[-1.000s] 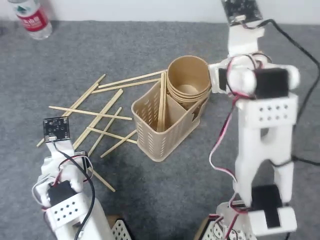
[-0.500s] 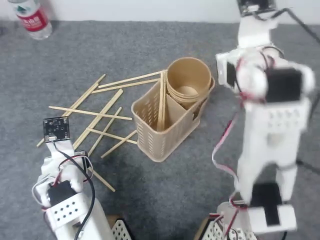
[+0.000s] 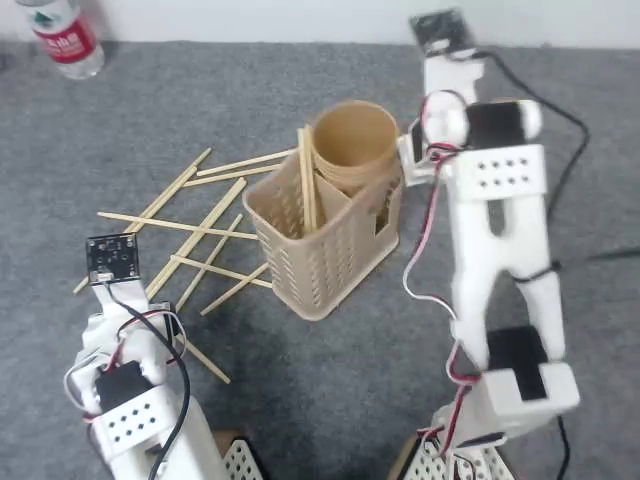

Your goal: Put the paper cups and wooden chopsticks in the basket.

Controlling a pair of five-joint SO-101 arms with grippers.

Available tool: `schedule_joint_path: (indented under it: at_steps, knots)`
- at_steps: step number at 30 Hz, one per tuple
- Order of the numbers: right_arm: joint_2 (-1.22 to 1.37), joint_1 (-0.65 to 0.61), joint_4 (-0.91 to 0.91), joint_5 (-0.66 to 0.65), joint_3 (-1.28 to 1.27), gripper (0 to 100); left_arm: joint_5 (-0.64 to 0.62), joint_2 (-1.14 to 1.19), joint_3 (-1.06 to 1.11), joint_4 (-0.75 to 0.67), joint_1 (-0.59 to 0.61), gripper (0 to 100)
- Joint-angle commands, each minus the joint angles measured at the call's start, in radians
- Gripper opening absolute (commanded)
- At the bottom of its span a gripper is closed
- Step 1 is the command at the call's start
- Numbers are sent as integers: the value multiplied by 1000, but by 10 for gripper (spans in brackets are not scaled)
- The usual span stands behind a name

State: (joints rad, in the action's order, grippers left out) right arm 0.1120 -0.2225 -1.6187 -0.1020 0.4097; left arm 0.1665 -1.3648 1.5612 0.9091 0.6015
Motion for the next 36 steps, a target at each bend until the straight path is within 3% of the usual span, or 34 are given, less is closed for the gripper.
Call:
schedule_joint_path:
  at_steps: [1,6,11,16,23,29,36]
  knots:
    - [-4,-7,18,-11,3,219,-9,-11,-7,-20,-5,148]
    - [-62,-1,-18,-12,74,219,-9,-11,-7,-21,-5,148]
    - [-219,84,-5,-35,146,219,-9,-11,-7,-21,-5,148]
    - [-228,243,114,-189,83,219,-9,-11,-7,-21,-5,148]
    - [-21,412,395,-210,-69,219,-9,-11,-7,-21,-6,148]
    - [125,406,553,-278,-58,219,-9,-11,-7,-21,-9,148]
    - [176,397,693,-222,-48,219,-9,-11,-7,-21,-9,148]
